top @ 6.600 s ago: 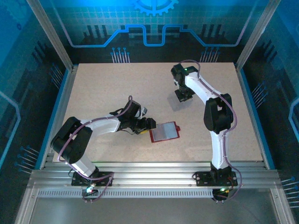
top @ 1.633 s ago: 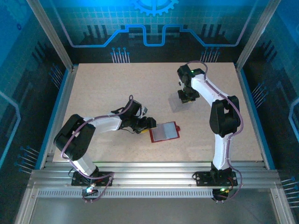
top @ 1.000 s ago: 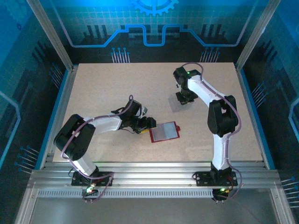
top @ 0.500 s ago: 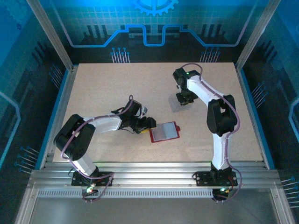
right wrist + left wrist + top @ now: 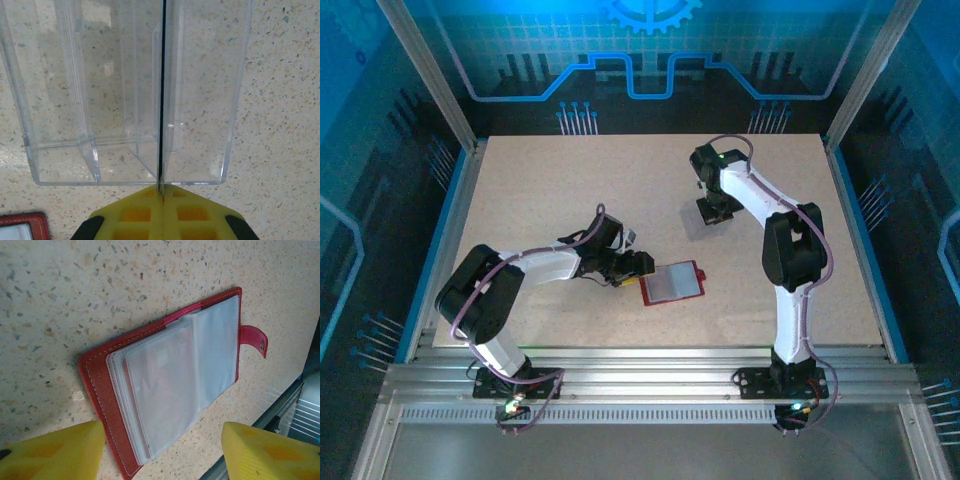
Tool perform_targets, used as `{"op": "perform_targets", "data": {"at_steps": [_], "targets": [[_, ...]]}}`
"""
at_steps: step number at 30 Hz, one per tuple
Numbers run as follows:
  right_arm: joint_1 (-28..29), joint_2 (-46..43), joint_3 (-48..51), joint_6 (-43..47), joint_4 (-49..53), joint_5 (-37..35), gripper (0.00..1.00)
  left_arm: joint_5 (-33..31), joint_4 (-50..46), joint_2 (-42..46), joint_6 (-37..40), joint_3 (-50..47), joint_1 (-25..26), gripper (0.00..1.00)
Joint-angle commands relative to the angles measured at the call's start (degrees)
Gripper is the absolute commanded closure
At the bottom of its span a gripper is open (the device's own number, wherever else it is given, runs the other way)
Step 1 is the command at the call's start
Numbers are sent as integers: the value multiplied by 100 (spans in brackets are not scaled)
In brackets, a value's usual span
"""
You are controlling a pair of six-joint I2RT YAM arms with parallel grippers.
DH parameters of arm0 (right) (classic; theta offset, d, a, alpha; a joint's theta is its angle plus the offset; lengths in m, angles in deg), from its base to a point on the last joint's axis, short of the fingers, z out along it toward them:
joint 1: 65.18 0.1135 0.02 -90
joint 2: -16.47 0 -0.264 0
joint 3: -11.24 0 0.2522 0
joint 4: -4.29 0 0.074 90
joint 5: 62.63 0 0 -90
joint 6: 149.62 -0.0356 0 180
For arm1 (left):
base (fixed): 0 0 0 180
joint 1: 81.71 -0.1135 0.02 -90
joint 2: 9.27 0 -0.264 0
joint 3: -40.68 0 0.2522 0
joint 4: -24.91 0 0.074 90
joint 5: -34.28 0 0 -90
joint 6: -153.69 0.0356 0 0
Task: Put the credit cards into the card holder
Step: Pick up the credit card from the storage box.
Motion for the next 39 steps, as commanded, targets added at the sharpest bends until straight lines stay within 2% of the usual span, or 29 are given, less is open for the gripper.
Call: {"op": "perform_targets", "data": {"at_steps": [1, 18, 31, 39], "targets": [[67, 37, -110, 28, 68, -79, 98, 176, 63, -90, -52, 93, -42, 35], [66, -341, -41, -122, 191, -393, 100, 199, 57, -127, -43, 155, -42, 35], [30, -740, 31, -192, 95, -282, 100, 188, -9, -102, -20, 189, -43, 35], [164, -1475, 467, -311, 6, -221, 100, 141, -110, -58, 10, 212, -42, 35]]}}
